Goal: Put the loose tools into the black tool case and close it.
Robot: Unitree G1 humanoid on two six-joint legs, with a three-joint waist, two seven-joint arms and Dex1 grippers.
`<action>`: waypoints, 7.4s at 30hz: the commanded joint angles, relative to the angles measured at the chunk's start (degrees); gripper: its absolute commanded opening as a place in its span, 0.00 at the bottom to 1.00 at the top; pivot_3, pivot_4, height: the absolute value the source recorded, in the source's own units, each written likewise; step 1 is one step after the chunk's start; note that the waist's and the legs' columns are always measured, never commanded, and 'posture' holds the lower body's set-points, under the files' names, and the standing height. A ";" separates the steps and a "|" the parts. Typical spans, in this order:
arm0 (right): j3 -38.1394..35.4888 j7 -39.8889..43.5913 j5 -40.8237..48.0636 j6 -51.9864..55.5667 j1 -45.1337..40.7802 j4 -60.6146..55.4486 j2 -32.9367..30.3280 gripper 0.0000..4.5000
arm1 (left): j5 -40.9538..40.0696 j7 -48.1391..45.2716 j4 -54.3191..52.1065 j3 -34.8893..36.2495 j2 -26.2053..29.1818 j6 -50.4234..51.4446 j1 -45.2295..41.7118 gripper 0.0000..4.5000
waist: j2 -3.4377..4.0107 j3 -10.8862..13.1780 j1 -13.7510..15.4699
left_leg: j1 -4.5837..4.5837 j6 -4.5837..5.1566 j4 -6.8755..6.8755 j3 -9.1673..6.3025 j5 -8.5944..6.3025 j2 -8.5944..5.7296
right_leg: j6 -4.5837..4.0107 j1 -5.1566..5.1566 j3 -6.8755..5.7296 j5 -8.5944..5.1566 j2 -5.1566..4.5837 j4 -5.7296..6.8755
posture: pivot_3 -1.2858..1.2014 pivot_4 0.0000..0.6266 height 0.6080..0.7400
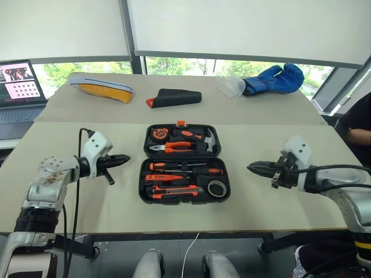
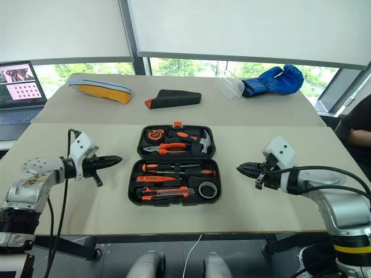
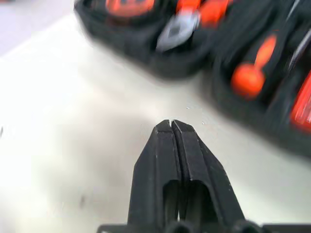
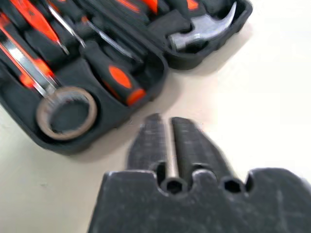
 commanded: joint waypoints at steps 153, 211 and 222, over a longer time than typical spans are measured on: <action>9.80 -6.36 -13.04 -8.73 7.79 -12.10 0.80 0.00 | 22.39 -2.04 58.12 -16.62 -24.67 -36.87 -45.63 0.01 | -0.31 -0.02 1.15 | -0.96 0.13 -0.20 0.37 0.37 -0.23 | 0.88 -0.14 -0.80 1.24 -0.87 -1.48 | 0.52 0.24 1.00; -3.82 -4.85 12.45 3.47 15.41 -25.74 4.91 0.00 | 14.04 -18.85 24.04 -24.77 -31.17 -15.83 -30.88 0.01 | -0.01 -0.31 -0.19 | -0.12 0.14 0.36 0.34 0.38 -0.12 | 0.67 0.43 -0.64 0.88 -0.79 -0.70 | 0.52 0.24 1.00; 5.12 -6.52 1.02 -1.00 13.71 -15.86 4.93 0.00 | 14.22 -18.95 24.32 -24.95 -31.47 -16.62 -31.05 0.01 | 0.00 -0.32 -0.06 | -0.17 0.15 0.33 0.40 0.38 -0.14 | 0.67 0.40 -0.64 0.85 -0.84 -0.78 | 0.52 0.24 1.00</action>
